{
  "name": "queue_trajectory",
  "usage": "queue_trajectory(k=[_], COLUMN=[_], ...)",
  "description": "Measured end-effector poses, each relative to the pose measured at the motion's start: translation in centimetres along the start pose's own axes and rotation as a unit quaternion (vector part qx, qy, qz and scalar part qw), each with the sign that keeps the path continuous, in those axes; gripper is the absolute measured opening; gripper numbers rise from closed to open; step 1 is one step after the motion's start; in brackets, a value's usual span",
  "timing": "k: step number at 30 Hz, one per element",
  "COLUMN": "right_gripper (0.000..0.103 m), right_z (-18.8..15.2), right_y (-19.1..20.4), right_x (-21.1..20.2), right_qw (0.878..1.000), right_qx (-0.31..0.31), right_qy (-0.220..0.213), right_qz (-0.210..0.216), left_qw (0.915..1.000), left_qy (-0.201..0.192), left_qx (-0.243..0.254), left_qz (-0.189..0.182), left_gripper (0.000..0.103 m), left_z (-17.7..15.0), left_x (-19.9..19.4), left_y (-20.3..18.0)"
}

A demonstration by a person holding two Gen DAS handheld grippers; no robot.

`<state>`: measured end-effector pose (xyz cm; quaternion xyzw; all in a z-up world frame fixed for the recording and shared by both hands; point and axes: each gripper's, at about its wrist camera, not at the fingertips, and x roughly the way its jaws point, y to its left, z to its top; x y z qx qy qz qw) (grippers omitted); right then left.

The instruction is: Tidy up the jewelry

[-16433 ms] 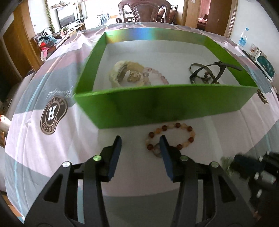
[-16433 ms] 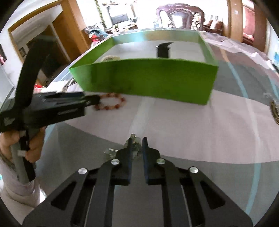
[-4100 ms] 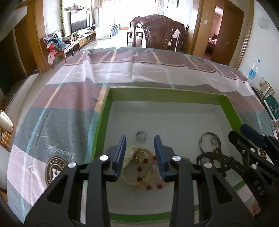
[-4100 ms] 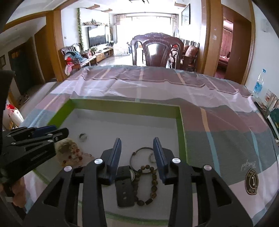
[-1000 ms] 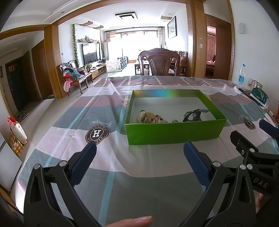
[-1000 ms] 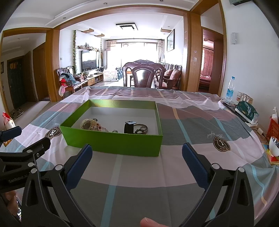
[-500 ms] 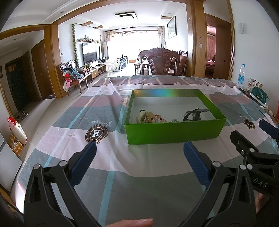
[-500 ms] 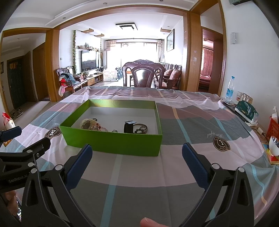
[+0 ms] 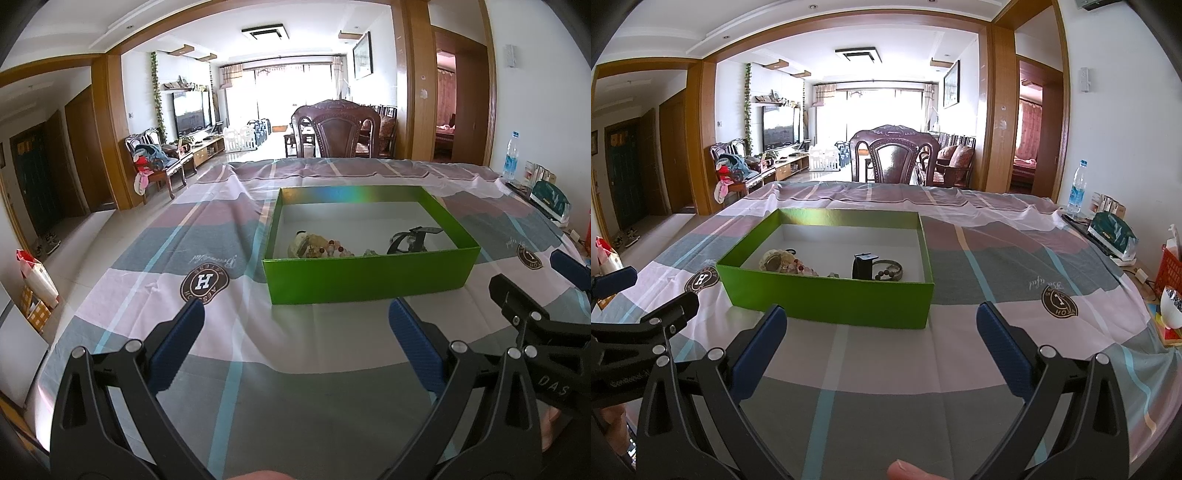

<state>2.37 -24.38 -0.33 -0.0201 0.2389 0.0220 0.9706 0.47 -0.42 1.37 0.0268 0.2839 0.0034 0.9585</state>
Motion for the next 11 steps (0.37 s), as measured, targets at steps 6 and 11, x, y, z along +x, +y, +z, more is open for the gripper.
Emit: queue_trajectory(k=[6,11], right_gripper=[0.1,0.1], right_z=[0.01,-0.19], right_y=[0.0,0.02], right_x=[0.01,0.01], right_qw=[1.0,1.0], right_qx=[0.0,0.0], right_qy=[0.0,0.002], right_qz=[-0.001,-0.001], left_qw=[1.0,0.9999], left_qy=[0.007,0.012], left_qx=[-0.003,-0.004], left_qz=[-0.005,-0.009], left_gripper=[0.099,0.099], left_z=[-0.03,-0.29], left_x=[0.06,0.17], left_y=[0.33,0.83])
